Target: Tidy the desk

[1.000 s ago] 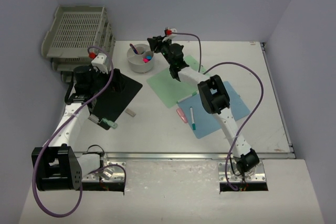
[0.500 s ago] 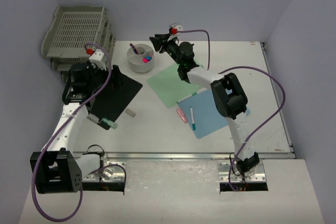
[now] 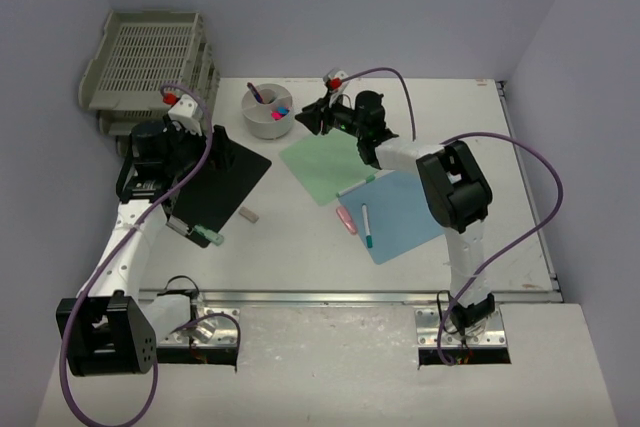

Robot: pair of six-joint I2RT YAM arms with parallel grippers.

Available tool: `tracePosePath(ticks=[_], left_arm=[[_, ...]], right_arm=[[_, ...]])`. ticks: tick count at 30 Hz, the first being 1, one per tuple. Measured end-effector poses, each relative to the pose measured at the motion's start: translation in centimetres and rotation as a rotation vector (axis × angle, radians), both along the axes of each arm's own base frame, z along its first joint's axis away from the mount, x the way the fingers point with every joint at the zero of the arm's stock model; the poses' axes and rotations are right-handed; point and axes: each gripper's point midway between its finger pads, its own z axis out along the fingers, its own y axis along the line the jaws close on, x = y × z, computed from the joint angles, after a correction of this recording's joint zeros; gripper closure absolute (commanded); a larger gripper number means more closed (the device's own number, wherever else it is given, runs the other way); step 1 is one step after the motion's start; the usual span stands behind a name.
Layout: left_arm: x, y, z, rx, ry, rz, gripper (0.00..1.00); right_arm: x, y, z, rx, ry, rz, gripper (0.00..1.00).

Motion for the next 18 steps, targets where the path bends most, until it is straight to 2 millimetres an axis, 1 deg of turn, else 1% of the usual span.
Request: tracePosePath(ticks=[2,6,10,12,18], left_arm=[[0.1,0.0,-0.1,-0.001,0.001,0.0,0.0],[0.3,0.0,-0.6,-0.002,0.016,0.0,0.0],[0.4,0.1,-0.7,0.0,0.019,0.0,0.0],[0.5,0.1,-0.7,0.002,0.013,0.0,0.0],[0.6,0.1,-0.7,0.009,0.009,-0.002,0.0]], right_arm=[[-0.2,-0.1,-1.0,-0.027,0.012,0.005,0.63],[0.2,-0.2,-0.7,-0.041,-0.033,-0.005,0.59],[1.7,-0.1,0.1,-0.032,-0.12,-0.037,0.58],[2.5,0.1,0.1,-0.025,-0.155,-0.048,0.58],[3.7,0.7,-1.5,-0.028,-0.235,-0.047,0.55]])
